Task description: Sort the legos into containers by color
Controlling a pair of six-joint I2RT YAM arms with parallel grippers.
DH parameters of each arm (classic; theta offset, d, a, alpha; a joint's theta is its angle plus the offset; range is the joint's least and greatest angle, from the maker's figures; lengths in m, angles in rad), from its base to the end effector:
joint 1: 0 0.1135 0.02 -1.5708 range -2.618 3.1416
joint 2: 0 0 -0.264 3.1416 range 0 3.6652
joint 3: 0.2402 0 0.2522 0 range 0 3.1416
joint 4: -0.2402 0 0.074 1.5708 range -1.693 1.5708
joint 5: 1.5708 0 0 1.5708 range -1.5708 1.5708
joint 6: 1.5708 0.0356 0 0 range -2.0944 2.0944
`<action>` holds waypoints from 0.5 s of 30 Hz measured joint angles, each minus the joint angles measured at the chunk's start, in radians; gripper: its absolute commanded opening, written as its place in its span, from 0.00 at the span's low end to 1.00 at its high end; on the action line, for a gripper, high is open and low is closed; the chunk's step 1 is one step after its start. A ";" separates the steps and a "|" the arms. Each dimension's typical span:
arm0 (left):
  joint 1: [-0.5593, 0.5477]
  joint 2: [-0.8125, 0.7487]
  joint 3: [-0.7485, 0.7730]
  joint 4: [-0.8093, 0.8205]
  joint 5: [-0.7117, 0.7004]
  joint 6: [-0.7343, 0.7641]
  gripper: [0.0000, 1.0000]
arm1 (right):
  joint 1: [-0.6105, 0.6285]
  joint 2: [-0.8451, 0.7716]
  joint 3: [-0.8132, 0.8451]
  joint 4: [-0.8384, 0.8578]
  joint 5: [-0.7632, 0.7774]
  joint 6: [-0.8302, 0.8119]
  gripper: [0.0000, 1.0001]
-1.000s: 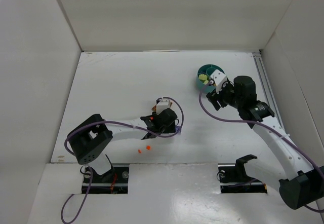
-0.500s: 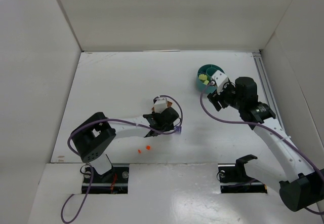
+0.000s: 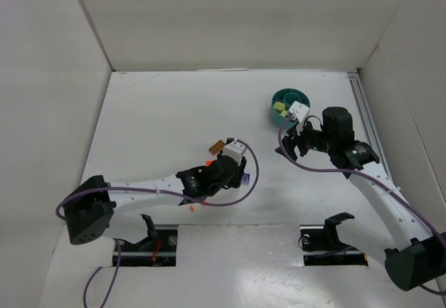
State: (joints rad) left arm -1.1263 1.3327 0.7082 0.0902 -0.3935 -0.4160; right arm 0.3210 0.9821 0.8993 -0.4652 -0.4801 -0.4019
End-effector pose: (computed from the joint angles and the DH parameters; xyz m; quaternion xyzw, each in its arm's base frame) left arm 0.1342 -0.2501 0.2211 0.2055 0.8324 -0.2168 0.4667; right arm 0.1966 0.0827 0.3176 -0.4084 0.7512 0.1879 0.4834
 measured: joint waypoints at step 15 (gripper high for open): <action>-0.002 -0.175 -0.048 0.114 0.261 0.283 0.00 | 0.196 0.078 -0.033 0.152 -0.254 0.248 0.81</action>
State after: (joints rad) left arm -1.1282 1.1576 0.6601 0.2047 -0.1329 -0.1333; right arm 0.5175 1.0603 0.8661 -0.3130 -0.7345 -0.1543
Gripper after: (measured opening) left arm 0.354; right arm 0.810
